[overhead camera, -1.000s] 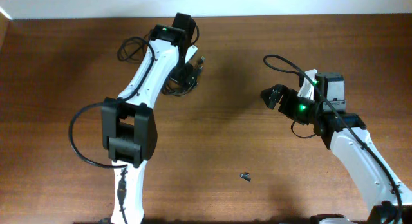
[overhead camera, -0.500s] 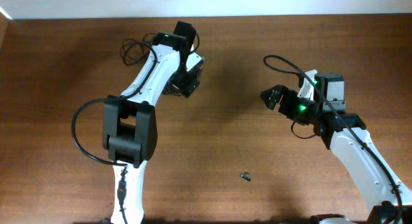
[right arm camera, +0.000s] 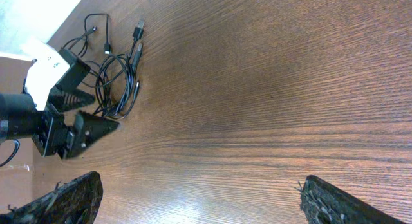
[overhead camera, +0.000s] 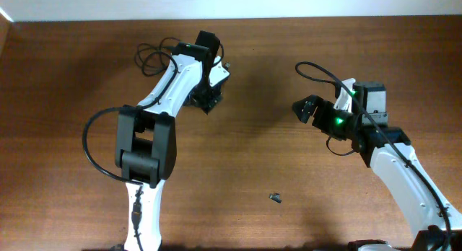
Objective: Untangle cables
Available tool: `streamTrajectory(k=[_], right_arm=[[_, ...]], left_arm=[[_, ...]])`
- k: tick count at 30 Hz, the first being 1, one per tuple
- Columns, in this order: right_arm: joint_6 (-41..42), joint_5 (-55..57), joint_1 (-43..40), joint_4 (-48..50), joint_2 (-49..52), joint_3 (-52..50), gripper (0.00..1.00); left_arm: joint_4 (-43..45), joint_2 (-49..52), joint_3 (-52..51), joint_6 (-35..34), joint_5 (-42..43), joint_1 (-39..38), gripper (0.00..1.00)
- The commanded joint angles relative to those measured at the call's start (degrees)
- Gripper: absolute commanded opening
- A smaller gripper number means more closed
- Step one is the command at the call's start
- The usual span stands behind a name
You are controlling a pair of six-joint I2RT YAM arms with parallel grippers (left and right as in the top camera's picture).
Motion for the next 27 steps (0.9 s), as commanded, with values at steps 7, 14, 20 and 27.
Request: streamTrajectory(k=[7,14,20,27], right_arm=[[0.0,0.7,0.3,0.0,0.3,1.0,0.99],[0.0,0.7,0.3,-0.3,0.3,1.0,0.99],[0.0,0.7,0.3,-0.4,0.3,1.0,0.99],[0.0,0.7,0.3,-0.4,0.3,1.0,0.99]], left_arm=[[0.2,-1.2,-0.3,0.5,1.5,-0.1,0.39],[0.3,-1.2,-1.7,0.6,1.4,-0.1,0.45],[1.0,-1.2,-2.8,0.8,1.3,-0.1,0.29],[1.5,-1.2,-3.0,0.7,1.5,-0.1,0.0]])
